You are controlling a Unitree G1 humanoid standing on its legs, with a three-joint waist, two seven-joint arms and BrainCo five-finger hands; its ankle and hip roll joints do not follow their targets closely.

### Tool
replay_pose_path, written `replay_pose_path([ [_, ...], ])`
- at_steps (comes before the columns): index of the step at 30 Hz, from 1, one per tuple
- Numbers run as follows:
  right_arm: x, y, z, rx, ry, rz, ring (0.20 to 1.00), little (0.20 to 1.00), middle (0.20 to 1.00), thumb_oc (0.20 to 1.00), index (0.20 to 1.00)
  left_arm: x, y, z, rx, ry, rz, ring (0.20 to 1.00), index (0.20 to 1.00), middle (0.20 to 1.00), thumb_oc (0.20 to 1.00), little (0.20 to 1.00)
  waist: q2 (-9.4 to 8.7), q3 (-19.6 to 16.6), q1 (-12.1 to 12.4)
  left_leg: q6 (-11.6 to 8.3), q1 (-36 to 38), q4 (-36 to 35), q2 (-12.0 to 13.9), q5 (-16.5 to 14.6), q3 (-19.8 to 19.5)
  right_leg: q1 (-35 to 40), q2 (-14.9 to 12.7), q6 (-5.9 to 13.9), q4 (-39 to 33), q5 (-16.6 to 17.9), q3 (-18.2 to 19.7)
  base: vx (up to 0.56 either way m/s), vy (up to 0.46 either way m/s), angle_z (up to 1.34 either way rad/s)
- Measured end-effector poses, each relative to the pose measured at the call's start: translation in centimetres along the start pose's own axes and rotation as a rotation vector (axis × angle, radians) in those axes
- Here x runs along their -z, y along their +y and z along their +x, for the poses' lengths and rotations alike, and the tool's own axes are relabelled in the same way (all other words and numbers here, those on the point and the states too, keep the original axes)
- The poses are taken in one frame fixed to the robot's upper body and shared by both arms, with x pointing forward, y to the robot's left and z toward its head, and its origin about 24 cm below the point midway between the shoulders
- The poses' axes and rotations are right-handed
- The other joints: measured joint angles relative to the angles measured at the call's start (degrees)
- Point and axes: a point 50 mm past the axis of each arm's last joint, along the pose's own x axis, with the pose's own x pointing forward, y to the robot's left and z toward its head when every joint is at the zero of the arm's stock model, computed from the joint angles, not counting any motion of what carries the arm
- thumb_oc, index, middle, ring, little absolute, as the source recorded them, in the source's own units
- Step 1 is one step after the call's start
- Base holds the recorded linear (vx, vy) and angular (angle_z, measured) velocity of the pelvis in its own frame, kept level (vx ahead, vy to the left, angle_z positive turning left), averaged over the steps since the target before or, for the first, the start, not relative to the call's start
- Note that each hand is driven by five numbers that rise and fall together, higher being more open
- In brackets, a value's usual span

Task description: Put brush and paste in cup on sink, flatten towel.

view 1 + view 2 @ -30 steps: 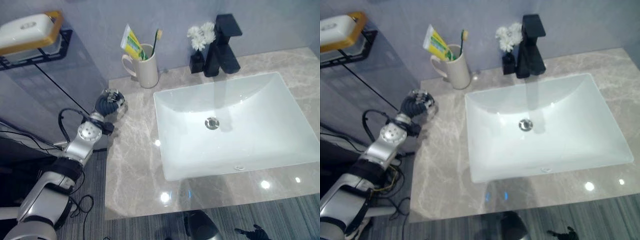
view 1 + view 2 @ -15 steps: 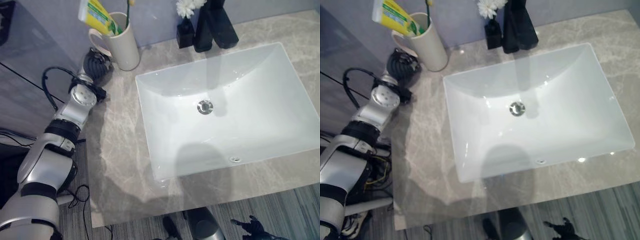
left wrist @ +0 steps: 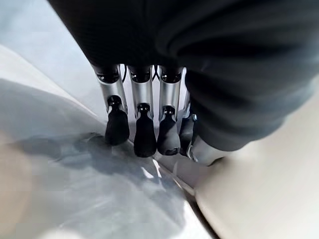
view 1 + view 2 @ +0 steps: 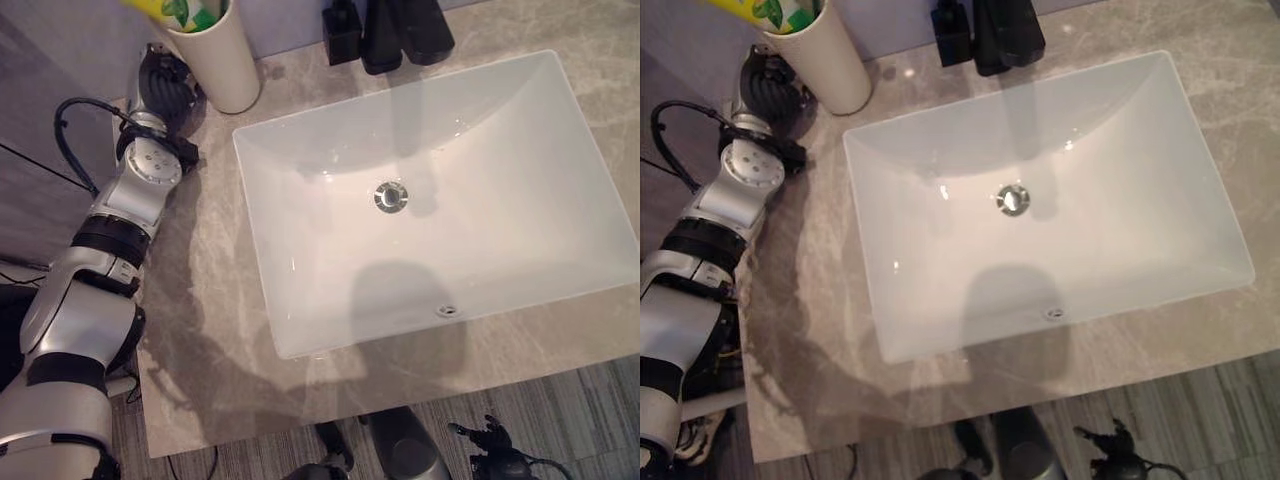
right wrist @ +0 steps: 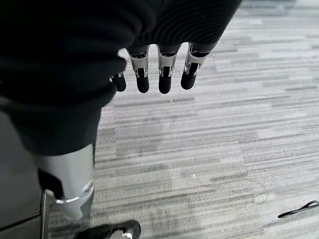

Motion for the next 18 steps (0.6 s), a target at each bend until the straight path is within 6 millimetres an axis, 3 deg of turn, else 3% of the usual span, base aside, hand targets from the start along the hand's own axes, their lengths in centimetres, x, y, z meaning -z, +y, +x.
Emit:
replay_pose_path([
  [3,0.1,0.2,-0.1,-0.001,0.003,0.000,1.000,1.000,1.000,1.000,1.000,-0.3,-0.4,0.0,0.003,-0.007,-0.004,0.200,0.200,0.200,0.200,0.200,-0.48,-0.40,0.05,0.14,0.07,0.00,-0.30,-0.09,0.24,-0.10,0.03,0.08,-0.15,0.05,0.75,0.00,0.003,-0.12],
  [5,1.0,0.2,-0.3,-0.004,0.025,-0.004,1.000,1.000,1.000,1.000,1.000,-0.2,-1.8,-0.3,0.019,0.017,-0.026,0.200,0.200,0.200,0.200,0.200,-0.76,-2.21,-0.08,0.36,0.11,0.00,-0.38,-0.26,0.23,0.15,0.00,0.20,-0.23,0.77,0.82,-0.01,0.011,-0.07],
  [9,1.3,0.4,-0.4,-0.004,0.038,-0.006,1.000,1.000,1.000,1.000,1.000,-0.5,-3.7,-0.6,0.038,0.037,-0.069,0.200,0.200,0.200,0.200,0.200,-1.42,-4.17,-0.37,0.42,0.28,0.00,-0.80,-0.32,0.21,0.41,-0.54,-1.24,-0.35,2.02,0.58,0.00,0.000,0.00],
  [18,1.5,0.9,-0.5,-0.024,0.041,-0.038,1.000,1.000,1.000,1.000,1.000,-1.2,-4.9,-0.9,0.069,0.027,-0.094,0.200,0.200,0.200,0.200,0.200,-1.94,-4.64,-0.99,0.47,1.04,0.01,-1.61,-0.32,0.31,0.53,-1.31,-1.30,0.55,2.08,0.46,0.00,0.006,-0.03],
])
